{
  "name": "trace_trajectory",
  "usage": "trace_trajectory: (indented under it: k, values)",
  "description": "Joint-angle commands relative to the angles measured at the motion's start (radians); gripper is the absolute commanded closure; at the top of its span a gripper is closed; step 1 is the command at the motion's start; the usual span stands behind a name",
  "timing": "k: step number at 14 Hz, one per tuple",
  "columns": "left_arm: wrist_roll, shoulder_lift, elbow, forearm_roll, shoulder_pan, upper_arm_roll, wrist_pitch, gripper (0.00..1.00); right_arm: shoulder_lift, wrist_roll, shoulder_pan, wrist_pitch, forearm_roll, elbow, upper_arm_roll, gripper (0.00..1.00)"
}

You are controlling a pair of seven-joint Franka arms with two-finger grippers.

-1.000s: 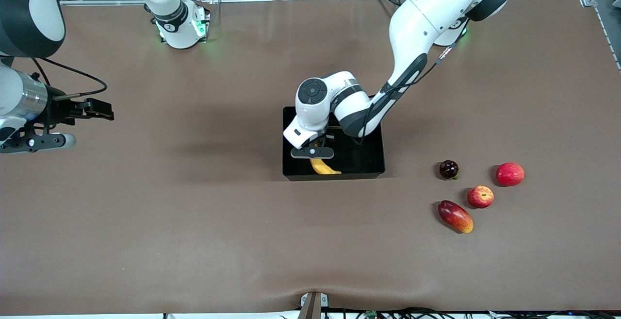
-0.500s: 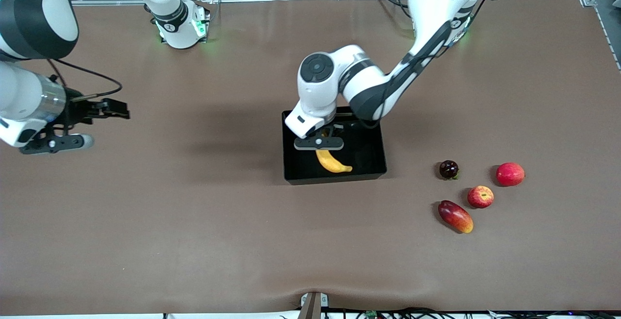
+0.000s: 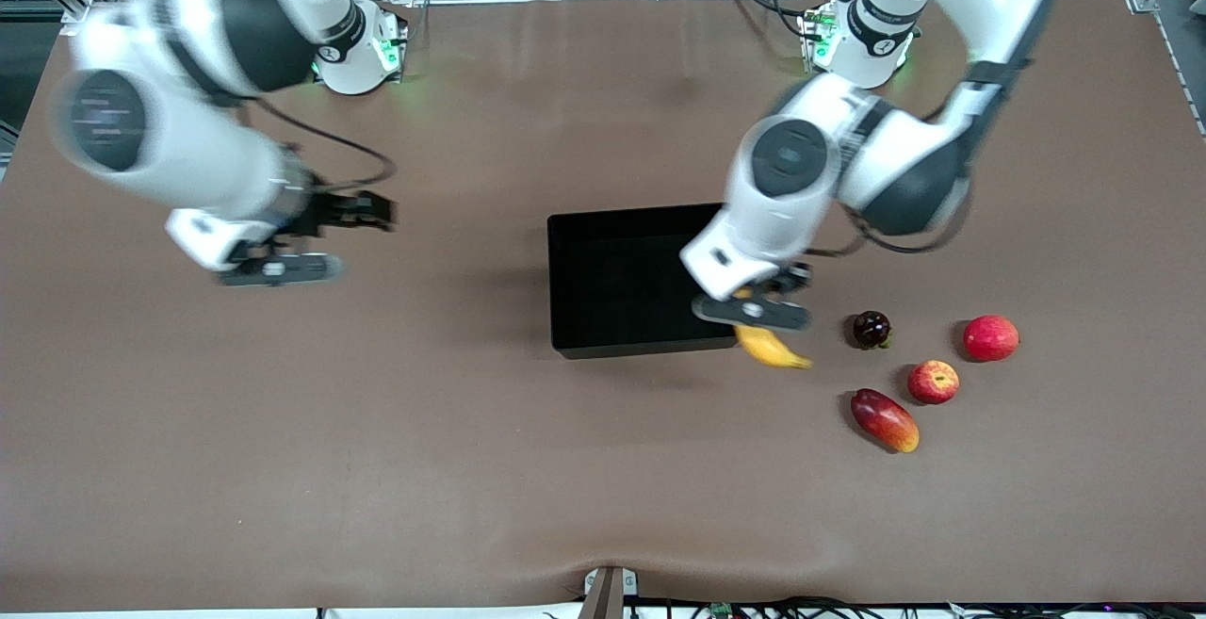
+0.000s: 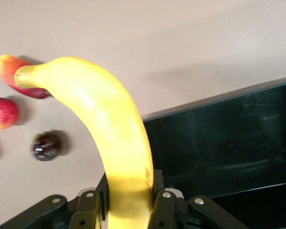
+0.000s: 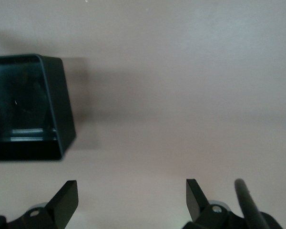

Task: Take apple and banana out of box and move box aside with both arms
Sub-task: 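Lift the banana out with the left gripper while the right gripper reaches the box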

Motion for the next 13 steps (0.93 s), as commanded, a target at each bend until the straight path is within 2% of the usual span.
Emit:
trace_trajectory:
  k: [1,3,6,8,10,11,13]
  values:
    - [0.201,-0.020,-0.026,-0.004,0.108,-0.010,-0.021,1.00,0.079,0.144,0.109,0.113,0.008,-0.018,-0.010,0.00]
    - [0.346,-0.005,-0.025,0.007,0.176,-0.003,-0.002,1.00,0.155,0.217,0.166,0.236,0.006,-0.019,-0.010,0.00]
    - [0.509,0.046,-0.026,0.131,0.259,-0.003,0.031,1.00,0.273,0.267,0.247,0.421,0.003,-0.016,-0.010,0.00]
    - [0.623,0.078,-0.026,0.188,0.317,-0.003,0.080,1.00,0.333,0.276,0.273,0.504,-0.008,-0.016,-0.010,0.00]
    - [0.704,0.102,-0.034,0.188,0.371,-0.003,0.106,1.00,0.386,0.282,0.289,0.575,-0.008,-0.016,-0.012,0.00]
    - [0.749,0.106,-0.037,0.190,0.383,-0.003,0.106,1.00,0.406,0.296,0.301,0.615,-0.009,-0.016,-0.012,0.25]
    - [0.912,0.138,-0.035,0.190,0.452,-0.003,0.148,1.00,0.417,0.298,0.307,0.621,-0.025,-0.016,-0.012,0.90]
